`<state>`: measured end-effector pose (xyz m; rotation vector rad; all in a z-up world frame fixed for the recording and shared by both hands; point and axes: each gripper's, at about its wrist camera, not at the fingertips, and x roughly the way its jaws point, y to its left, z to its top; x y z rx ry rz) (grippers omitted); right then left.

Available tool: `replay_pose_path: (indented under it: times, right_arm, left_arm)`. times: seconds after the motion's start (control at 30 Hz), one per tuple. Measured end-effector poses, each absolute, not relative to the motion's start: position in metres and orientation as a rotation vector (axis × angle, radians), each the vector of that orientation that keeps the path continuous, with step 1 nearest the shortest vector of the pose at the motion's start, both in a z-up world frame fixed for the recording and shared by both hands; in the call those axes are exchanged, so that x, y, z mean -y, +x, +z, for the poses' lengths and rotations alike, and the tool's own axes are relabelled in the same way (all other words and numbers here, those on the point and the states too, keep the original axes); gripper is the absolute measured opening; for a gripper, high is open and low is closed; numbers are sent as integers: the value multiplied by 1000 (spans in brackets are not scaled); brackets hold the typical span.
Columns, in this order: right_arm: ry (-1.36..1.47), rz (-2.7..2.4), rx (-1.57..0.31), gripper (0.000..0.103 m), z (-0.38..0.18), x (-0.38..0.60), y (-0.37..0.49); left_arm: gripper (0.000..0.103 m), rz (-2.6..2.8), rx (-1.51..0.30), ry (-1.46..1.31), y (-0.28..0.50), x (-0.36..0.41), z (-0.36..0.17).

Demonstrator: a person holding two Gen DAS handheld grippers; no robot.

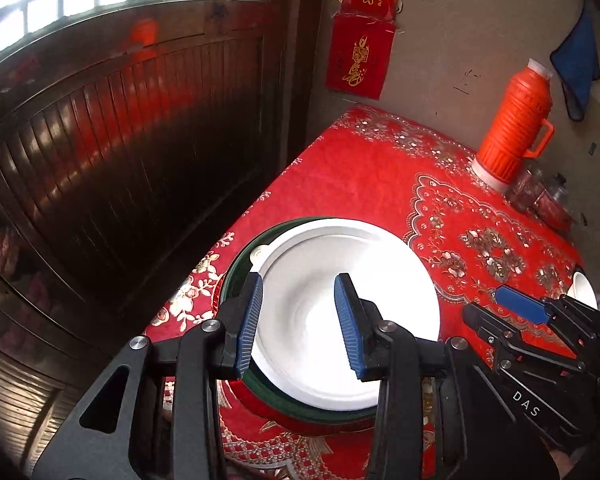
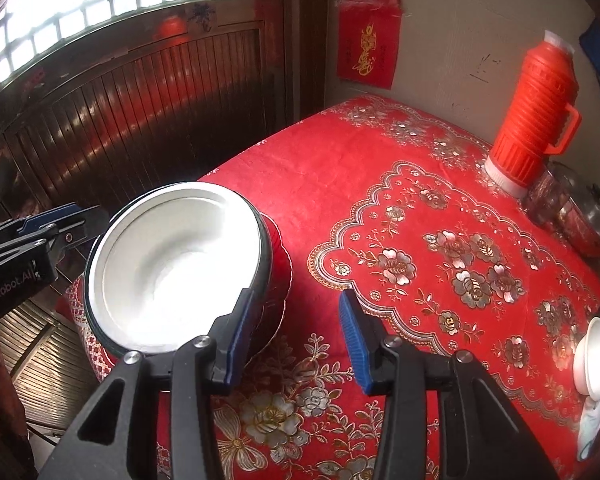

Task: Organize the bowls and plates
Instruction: 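Open the right tool and withdraw it from the stacked dishes, then reach the right tool to the second white bowl and grasp its rim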

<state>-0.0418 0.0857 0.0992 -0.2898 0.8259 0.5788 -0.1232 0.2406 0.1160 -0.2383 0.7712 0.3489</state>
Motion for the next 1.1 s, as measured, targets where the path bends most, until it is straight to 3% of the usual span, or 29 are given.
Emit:
replay_pose_path:
  times: [0.1, 0.57, 1.1]
  right_arm:
    - [-280, 573, -827, 43, 99, -79, -41]
    - [-199, 402, -804, 53, 107, 6, -33]
    - [-77, 165, -821, 54, 107, 143, -6]
  left_arm:
    - [59, 330, -759, -218, -120, -227, 116]
    - [59, 168, -771, -137, -76, -136, 112]
    - [60, -43, -792, -6, -11, 3, 101]
